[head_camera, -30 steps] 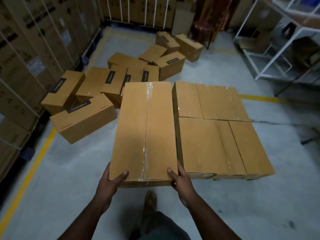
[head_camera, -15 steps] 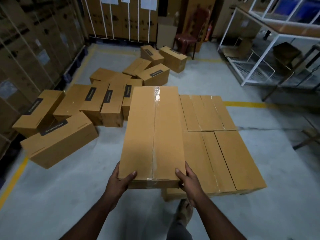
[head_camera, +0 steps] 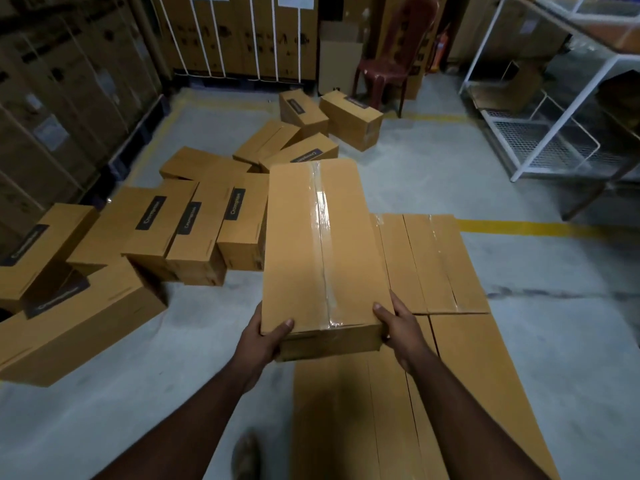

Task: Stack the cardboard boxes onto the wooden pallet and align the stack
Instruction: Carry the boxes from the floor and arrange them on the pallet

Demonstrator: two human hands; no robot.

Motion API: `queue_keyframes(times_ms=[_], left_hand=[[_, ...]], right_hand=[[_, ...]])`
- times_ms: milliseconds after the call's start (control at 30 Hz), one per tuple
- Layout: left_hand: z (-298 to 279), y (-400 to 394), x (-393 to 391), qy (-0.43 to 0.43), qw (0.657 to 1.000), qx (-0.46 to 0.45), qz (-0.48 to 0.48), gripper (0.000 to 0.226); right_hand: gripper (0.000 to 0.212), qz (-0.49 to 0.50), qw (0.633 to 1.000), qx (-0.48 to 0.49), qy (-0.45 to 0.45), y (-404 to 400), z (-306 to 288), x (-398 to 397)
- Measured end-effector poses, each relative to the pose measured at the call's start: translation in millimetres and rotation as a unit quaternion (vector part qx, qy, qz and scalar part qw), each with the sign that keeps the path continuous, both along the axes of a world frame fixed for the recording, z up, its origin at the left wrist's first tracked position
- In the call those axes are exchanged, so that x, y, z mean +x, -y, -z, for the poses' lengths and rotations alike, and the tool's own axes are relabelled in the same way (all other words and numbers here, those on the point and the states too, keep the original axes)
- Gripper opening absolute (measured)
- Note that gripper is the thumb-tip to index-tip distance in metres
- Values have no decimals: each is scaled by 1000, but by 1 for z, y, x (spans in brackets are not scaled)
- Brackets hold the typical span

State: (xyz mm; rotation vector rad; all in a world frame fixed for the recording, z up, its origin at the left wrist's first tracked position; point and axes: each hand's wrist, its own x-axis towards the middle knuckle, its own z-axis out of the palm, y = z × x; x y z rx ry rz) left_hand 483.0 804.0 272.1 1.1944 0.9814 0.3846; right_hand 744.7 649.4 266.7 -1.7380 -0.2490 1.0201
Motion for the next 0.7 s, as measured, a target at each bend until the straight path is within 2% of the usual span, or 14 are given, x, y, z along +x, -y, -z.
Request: queue_keyframes(times_ms=[133, 233, 367, 533, 700], left_hand=[[35, -71, 72, 6, 1000, -3, 13, 61], [91, -119, 115, 3, 1000, -17, 12, 64], [171, -174, 165, -11, 1000, 10, 20, 64], [241, -196, 192, -28, 999, 23, 25, 67], [273, -180, 197, -80, 997, 16, -4, 78]], right_hand=[[68, 12, 1000, 4, 19, -67, 38, 64], [70, 25, 1000, -4, 8, -107, 91, 102], [72, 56, 998, -9, -8, -148, 172, 141], [67, 67, 997, 1, -35, -169, 239, 167], [69, 56, 996, -8, -72, -164, 276, 171]])
